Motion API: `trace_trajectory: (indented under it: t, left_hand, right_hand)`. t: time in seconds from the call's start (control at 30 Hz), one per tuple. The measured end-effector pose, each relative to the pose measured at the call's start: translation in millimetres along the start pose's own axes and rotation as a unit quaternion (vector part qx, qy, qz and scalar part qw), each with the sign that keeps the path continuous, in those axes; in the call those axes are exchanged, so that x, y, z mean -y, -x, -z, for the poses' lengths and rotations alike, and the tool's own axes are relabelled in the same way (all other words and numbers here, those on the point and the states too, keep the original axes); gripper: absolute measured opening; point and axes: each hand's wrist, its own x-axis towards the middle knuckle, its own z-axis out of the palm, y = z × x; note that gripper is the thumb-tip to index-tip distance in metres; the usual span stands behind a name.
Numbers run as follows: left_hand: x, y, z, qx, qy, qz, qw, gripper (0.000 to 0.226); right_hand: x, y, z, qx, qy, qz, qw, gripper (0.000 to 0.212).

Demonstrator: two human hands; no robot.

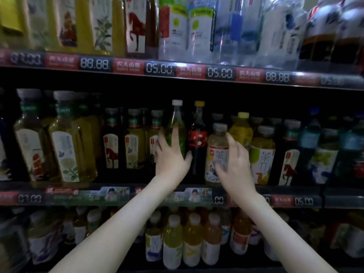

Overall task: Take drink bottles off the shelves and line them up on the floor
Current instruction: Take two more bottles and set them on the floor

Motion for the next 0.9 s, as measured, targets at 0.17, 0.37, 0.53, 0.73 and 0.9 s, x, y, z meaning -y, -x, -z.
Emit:
trace_trajectory:
  t: [0.17,0.37,0.53,0.73,0.9]
  left_hand:
    - [1.7,-29.0,-5.3,-0.002,0.028,0.011,1.0,0.099]
    - [7.5,-38.5,-1.0,-0.003,0.019,0.009,1.0,0.1]
    - [17.8,-26.8,9.2,-0.061,0.071,0.017,0.995,0.101]
    - [32.4,-14.2,18.4,-0.049,0.08,-0.019,0.995,0.119]
    - [30.4,-5.5,25.4,-0.05,0.079,-0.027,0.995,0.119]
  right_hand:
    - [10.7,-26.9,-21.4,0.0,0.017,0.069,0.997,0.093]
    - [29.5,-59.1,-40.8,0.025,0.099,0.092,0.99,0.085]
    - [30.3,-69.1,-45.1,0.083,0.144,0.076,0.983,0.073]
    - [36.6,-73.0,-44.3,0.086,0.146,0.078,0.982,0.079]
    - [45.8,-69.6,-36.9,0.081,0.04,0.121,0.989,0.069]
